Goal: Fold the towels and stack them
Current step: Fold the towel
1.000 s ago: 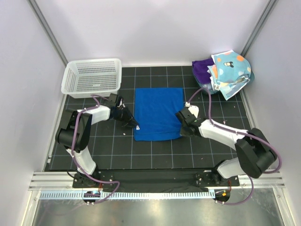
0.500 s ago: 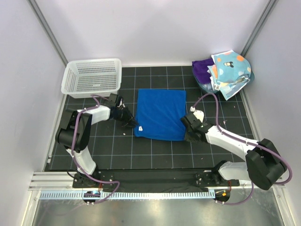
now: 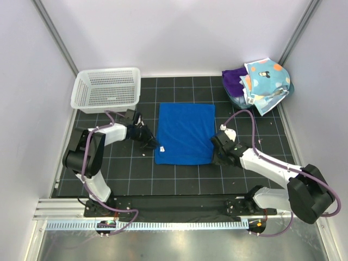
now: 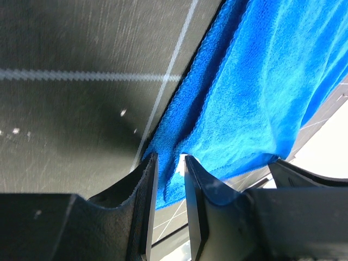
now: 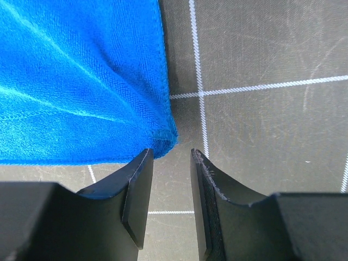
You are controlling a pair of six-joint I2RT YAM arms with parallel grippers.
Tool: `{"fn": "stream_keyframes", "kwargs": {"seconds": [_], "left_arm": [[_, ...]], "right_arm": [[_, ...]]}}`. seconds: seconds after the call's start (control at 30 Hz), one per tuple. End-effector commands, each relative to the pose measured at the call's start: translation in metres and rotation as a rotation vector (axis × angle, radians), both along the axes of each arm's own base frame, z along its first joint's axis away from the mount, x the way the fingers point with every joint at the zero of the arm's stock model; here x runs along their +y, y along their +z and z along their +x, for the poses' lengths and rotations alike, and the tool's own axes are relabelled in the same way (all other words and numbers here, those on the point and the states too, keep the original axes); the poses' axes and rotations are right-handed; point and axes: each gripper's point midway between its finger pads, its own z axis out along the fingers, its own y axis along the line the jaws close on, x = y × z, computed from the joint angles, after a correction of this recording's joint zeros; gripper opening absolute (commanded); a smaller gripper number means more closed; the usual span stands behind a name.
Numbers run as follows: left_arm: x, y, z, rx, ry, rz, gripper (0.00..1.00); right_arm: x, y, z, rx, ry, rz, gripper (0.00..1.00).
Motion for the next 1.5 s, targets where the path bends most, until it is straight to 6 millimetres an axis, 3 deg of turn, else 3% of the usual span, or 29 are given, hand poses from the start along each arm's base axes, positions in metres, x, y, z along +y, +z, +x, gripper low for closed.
{"fn": "stream_keyframes", "kwargs": {"seconds": [0.0,0.23,0.47,0.77,0.9,1.1,1.23,1.47], "left_arm": [[0.015,-0.011,-0.022,0.039,-0.011,0.076,0.31],[0.015,0.001,-0.023,0.006,-0.028,0.071,0.38],[0.015,0.017,-0.022,-0.026,-0.054,0.069,0.43],[0.009,0.035,-0.022,-0.061,-0.083,0.048,0.46],[0.006,0.035,-0.024,-0.057,-0.096,0.046,0.46],[0.005,0.028,-0.033,-0.024,-0.104,0.047,0.44],[0.005,0.023,-0.041,-0.002,-0.098,0.054,0.43],[0.010,0.011,-0.059,0.038,-0.106,0.069,0.35]], "right_arm": [[0.010,-0.001,0.004,-0.019,0.014,0.039,0.41],[0.005,-0.012,0.004,-0.015,-0.003,0.018,0.39],[0.005,-0.016,-0.004,0.005,-0.005,0.031,0.19],[0.010,-0.022,-0.019,0.080,0.031,0.060,0.05],[0.013,-0.021,-0.028,0.102,0.038,0.087,0.06],[0.006,-0.017,-0.038,0.115,0.036,0.083,0.20],[0.003,-0.011,-0.036,0.097,0.032,0.070,0.28],[0.009,0.010,-0.025,0.035,0.027,0.110,0.34]]}}
